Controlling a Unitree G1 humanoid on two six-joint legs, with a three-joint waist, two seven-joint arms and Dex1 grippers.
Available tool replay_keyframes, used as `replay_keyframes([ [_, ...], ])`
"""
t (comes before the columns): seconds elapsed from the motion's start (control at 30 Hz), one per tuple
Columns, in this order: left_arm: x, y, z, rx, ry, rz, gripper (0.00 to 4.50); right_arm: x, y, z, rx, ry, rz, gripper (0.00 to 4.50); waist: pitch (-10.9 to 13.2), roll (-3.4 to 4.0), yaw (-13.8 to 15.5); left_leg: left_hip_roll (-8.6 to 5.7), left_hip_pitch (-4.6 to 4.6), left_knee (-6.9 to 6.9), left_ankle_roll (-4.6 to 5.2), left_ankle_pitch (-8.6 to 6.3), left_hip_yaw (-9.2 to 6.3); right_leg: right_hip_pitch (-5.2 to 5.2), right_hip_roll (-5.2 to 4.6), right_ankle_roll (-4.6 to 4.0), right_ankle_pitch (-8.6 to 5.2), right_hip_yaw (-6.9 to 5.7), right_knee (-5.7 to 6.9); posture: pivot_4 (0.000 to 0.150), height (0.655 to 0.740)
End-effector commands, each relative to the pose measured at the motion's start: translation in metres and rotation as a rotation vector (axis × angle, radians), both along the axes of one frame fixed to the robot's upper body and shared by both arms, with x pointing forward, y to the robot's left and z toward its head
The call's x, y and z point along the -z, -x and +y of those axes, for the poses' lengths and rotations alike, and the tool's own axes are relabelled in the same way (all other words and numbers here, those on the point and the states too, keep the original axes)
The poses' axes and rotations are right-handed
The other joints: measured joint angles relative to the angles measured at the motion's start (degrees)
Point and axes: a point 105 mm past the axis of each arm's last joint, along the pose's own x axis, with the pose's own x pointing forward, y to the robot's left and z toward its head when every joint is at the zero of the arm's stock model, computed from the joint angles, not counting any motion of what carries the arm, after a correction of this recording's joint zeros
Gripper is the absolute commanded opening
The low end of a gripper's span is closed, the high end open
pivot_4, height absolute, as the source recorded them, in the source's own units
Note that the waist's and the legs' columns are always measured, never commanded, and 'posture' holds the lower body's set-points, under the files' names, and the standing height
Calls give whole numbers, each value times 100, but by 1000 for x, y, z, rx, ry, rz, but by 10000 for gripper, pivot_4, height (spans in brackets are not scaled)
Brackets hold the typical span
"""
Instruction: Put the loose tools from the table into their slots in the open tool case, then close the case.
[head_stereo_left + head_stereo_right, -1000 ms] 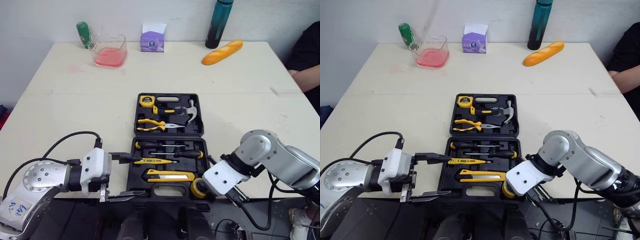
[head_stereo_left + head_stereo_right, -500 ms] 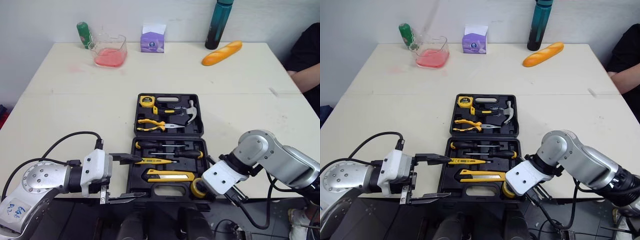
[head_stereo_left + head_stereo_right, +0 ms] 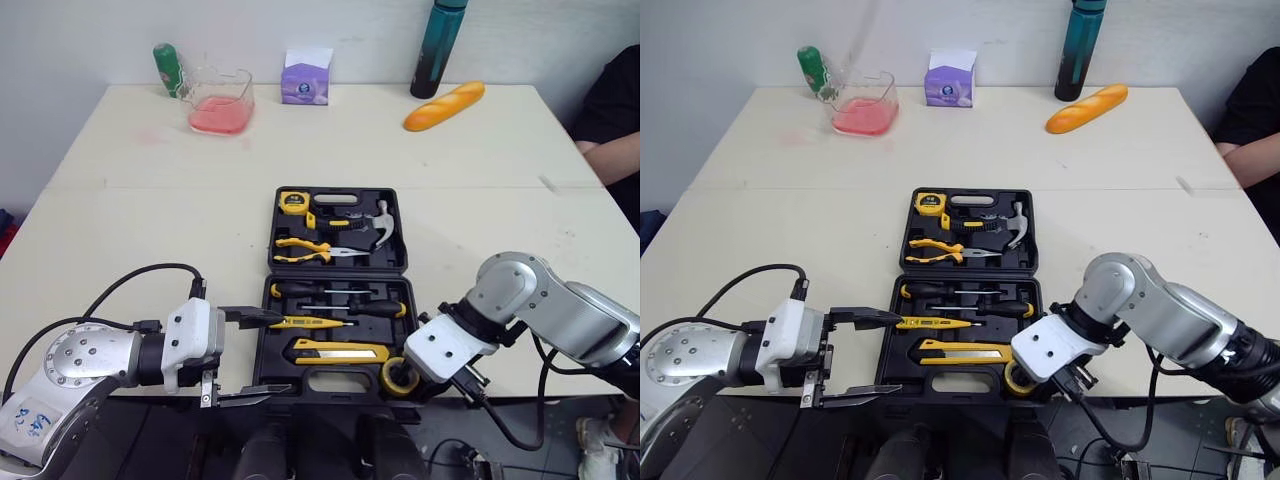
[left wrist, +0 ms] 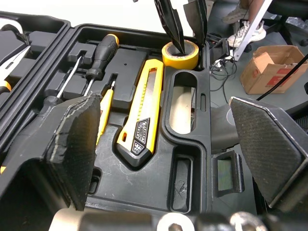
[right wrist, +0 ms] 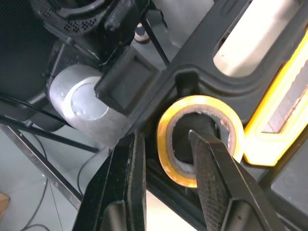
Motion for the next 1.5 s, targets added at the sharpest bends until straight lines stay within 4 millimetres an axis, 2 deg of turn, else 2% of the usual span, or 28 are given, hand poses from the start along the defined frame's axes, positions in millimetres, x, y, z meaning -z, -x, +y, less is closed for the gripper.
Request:
replay_keyframes([
  [0.03, -6, -1, 1, -3, 3, -45, 45000, -19, 5, -5, 9, -55, 83, 15638, 0, 0, 5, 0, 0, 0, 0, 0, -1, 0, 0, 0, 0, -1, 0, 1500, 7400],
  [0.13, -7, -4, 2, -11, 10, -54, 45000, -32, 4, -5, 41, -143, 123, 15638, 0, 0, 5, 0, 0, 0, 1, -1, -1, 1, -1, 0, 0, 0, -1, 1500, 7400],
  [0.23, -7, -5, 3, -12, 6, -59, 45000, -51, 2, 4, 37, -380, 165, 15638, -1, -3, 10, 2, 0, 0, 0, -1, -1, 1, 0, 0, 0, -1, -2, 1500, 7400],
  [0.3, -7, -6, 4, -14, 4, -64, 45000, -55, 2, -1, 86, -471, 200, 15638, -1, -3, 16, 2, 0, -1, 1, -2, -3, 4, 1, 0, 0, -3, -2, 1500, 7400],
  [0.43, -7, -8, 5, -14, 4, -66, 45000, -51, 2, -11, 182, -555, 251, 15638, -1, -4, 35, 0, -1, 0, 4, -4, -5, 7, -1, 1, 1, -7, -4, 1500, 7400],
  [0.53, -7, -7, 5, -8, 7, -58, 45000, -44, 9, -16, 151, -568, 252, 15638, -1, -4, 26, -1, 1, 4, 9, -6, -3, 10, -5, 3, 2, -5, -3, 1500, 7400],
  [0.6, -7, -6, 5, 7, 14, -40, 45000, -44, 10, -13, 185, -636, 287, 10582, -1, -4, 19, 0, 1, 3, 9, -6, -3, 9, -4, 3, 2, -6, -2, 1500, 7400],
  [0.7, -10, -4, 4, 35, 39, -22, 45000, -21, 9, -17, 216, -658, 252, 338, -1, -4, 24, 5, 2, 1, 7, -7, -4, 10, 2, 2, 1, -6, -3, 1500, 7400],
  [0.87, -9, -4, 4, 73, 6, -63, 45000, -4, 11, -10, 244, -707, 241, 338, -1, -4, 26, 0, 3, 6, 7, -7, 0, 10, 0, 3, 2, -3, -1, 1500, 7400],
  [1.03, -5, -2, 5, 93, -8, -57, 45000, 16, 13, -6, 236, -673, 227, 338, -1, -4, 24, 2, 2, 5, 6, -7, -2, 10, 3, 3, 1, -5, -3, 1500, 7400],
  [1.37, -1, 4, 10, 96, -39, -42, 45000, 54, -3, -9, 367, -634, 237, 338, -2, -4, 20, 2, 5, 5, 6, -7, 0, 11, 3, 2, 1, -4, -2, 1500, 7400],
  [1.5, -1, 5, 14, 72, -49, -29, 45000, 80, -3, -16, 365, -538, 212, 338, -23, -36, -8, 7, 15, 5, 4, -7, 0, 17, 7, 1, 1, -4, -1, 1500, 7400],
])
